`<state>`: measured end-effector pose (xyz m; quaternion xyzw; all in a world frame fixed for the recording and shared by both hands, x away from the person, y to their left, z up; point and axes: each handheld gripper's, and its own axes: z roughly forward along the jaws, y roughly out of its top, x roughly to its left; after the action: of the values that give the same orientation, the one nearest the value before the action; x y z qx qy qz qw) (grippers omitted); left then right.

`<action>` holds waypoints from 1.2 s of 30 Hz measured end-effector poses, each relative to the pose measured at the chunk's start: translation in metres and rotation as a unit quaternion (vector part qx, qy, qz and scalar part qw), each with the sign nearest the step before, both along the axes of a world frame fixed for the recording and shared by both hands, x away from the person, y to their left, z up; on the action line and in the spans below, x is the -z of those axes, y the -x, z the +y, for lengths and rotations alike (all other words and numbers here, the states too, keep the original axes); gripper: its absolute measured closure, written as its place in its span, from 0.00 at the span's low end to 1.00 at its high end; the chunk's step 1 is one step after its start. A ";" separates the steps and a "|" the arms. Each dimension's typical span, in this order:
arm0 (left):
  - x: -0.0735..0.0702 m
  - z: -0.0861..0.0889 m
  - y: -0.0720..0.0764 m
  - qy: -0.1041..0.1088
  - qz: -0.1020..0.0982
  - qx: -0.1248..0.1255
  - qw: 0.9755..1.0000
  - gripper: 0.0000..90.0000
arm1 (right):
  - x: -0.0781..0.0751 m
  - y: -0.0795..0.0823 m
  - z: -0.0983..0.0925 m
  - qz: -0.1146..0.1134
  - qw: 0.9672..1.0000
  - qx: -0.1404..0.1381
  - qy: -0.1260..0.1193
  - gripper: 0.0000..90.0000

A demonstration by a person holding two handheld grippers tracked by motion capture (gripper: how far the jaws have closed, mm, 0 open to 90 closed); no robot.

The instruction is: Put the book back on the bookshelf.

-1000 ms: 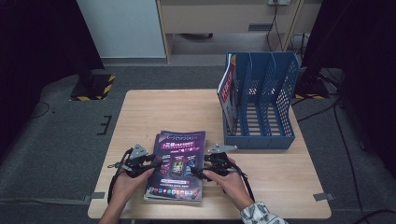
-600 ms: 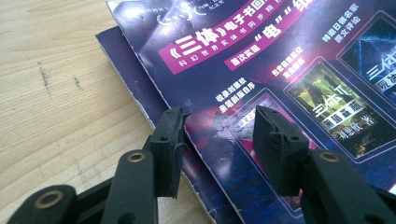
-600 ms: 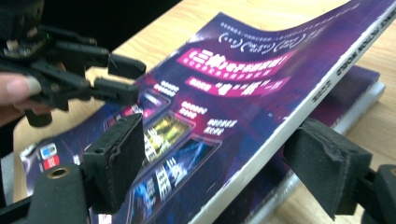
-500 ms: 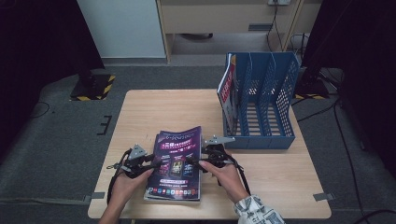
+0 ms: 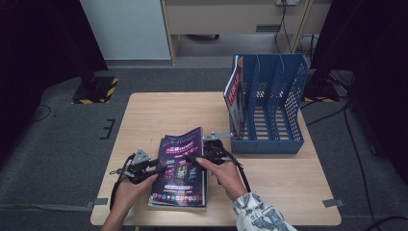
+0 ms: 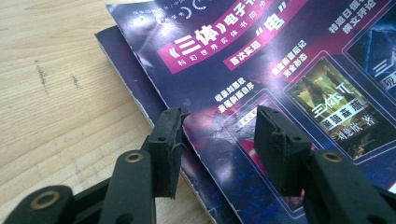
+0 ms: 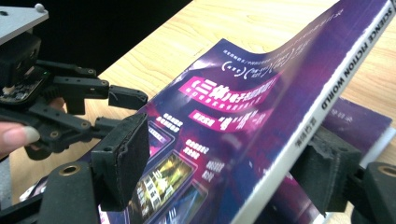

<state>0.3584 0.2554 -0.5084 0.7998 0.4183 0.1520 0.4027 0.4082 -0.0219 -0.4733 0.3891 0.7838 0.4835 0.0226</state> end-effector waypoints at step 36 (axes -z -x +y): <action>0.001 -0.003 0.001 0.005 0.001 0.008 1.000 0.51 | -0.004 -0.022 0.035 -0.025 0.995 0.037 0.092 0.80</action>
<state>0.3574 0.2527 -0.5091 0.8009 0.4132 0.1463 0.4079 0.4301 0.0132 -0.4695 0.4020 0.8090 0.4180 0.0961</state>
